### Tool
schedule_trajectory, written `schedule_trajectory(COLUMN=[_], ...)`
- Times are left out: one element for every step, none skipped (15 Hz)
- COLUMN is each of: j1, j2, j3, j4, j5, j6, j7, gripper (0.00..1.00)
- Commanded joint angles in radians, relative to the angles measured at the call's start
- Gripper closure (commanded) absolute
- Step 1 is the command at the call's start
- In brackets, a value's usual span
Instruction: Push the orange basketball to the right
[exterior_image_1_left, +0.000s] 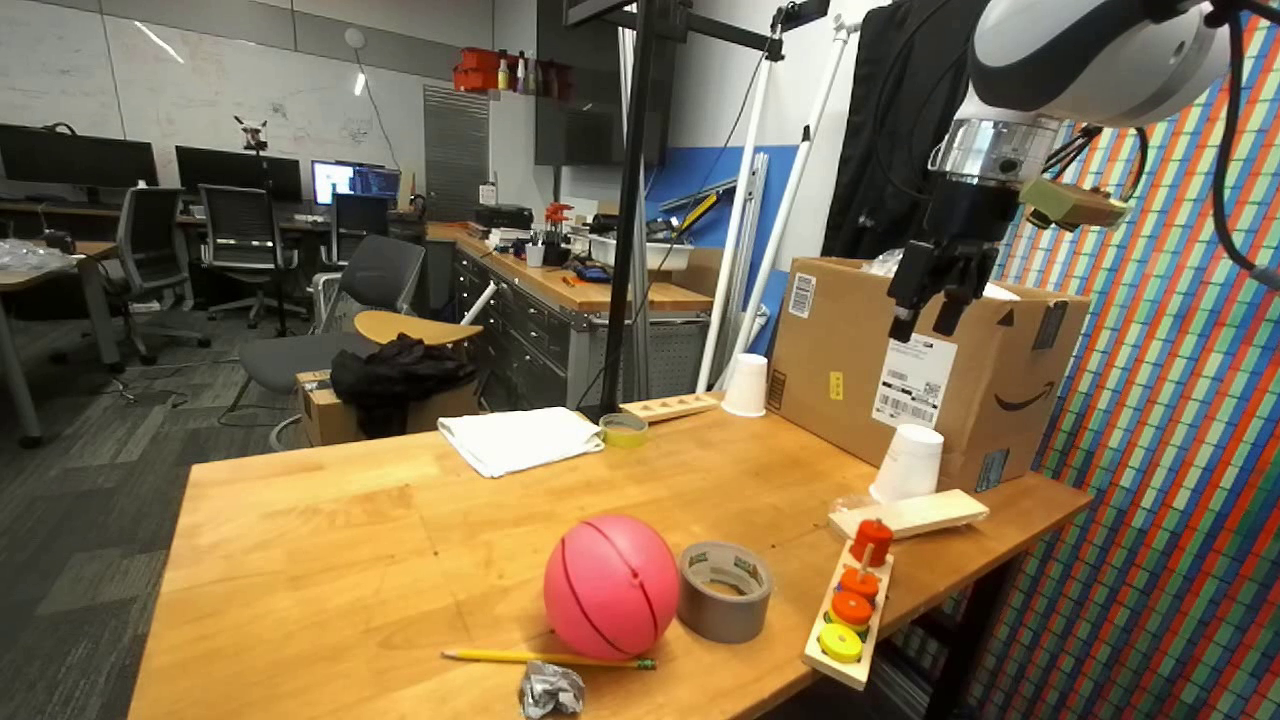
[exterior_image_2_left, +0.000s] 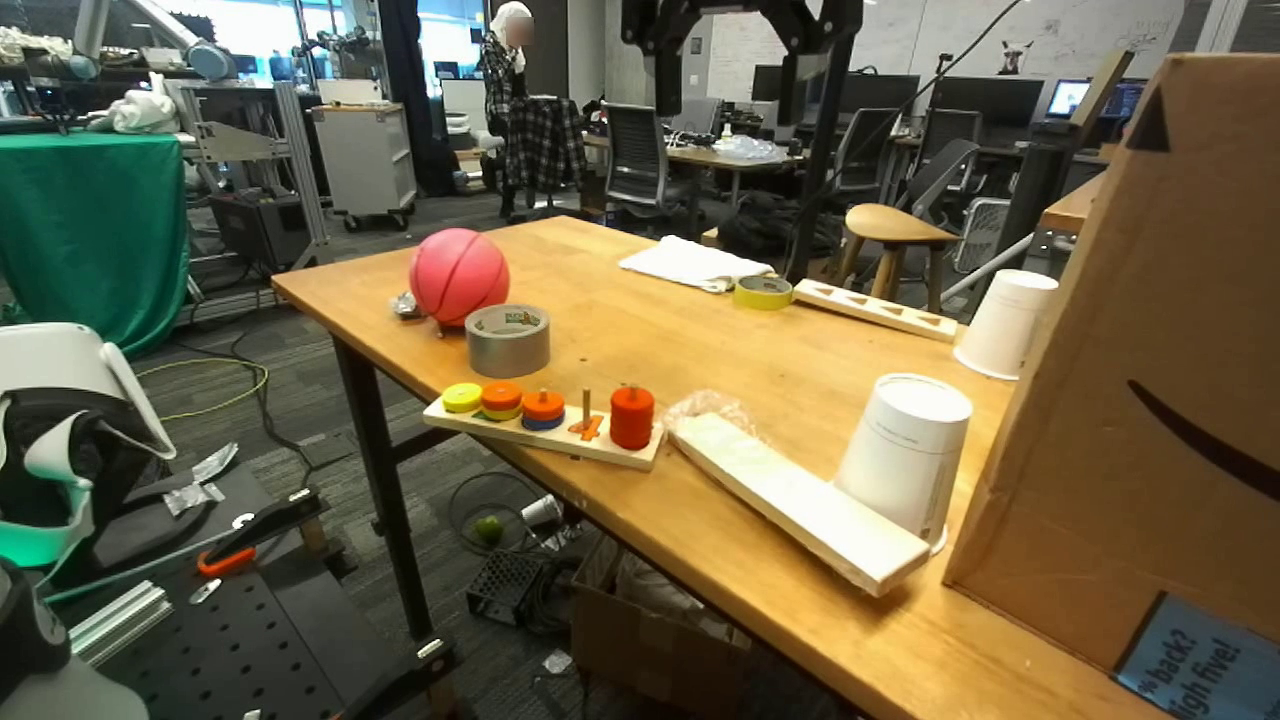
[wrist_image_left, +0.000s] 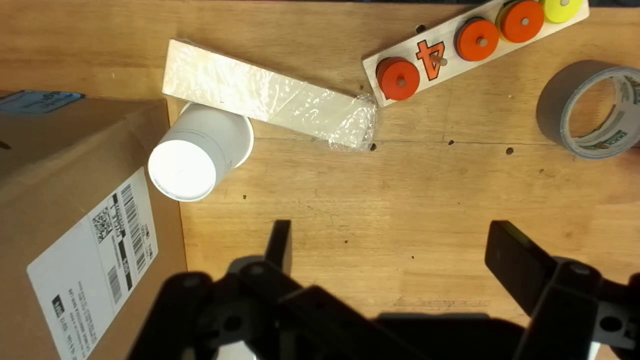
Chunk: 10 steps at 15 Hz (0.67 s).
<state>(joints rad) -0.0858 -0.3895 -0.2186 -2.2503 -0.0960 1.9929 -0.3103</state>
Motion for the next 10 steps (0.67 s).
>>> schedule_trajectory(j1=[0.01,0.023,0.034,0.053,0.073,0.098,0.125,0.159,0.187,0.219], j2=[-0.03,-0.052,-0.067,-0.087,-0.1,-0.11,-0.115,-0.115,-0.112,-0.103], j3=[0.031,0.046,0.064,0.085,0.105,0.129,0.151,0.17,0.188,0.205], j4=[-0.037,-0.065,-0.088,-0.118,-0.136,-0.158,-0.171,-0.177,-0.181,-0.18], j5=[0.006,0.008,0.005,0.011,0.018,0.028,0.044,0.072,0.096,0.126], j6=[0.027,0.045,0.067,0.094,0.11,0.127,0.139,0.142,0.146,0.146], j7=[-0.013,-0.018,-0.018,-0.019,-0.02,-0.013,-0.008,-0.013,-0.014,-0.017], gripper=[0.0,0.0,0.0,0.0,0.0,0.0,0.0,0.0,0.0,0.0])
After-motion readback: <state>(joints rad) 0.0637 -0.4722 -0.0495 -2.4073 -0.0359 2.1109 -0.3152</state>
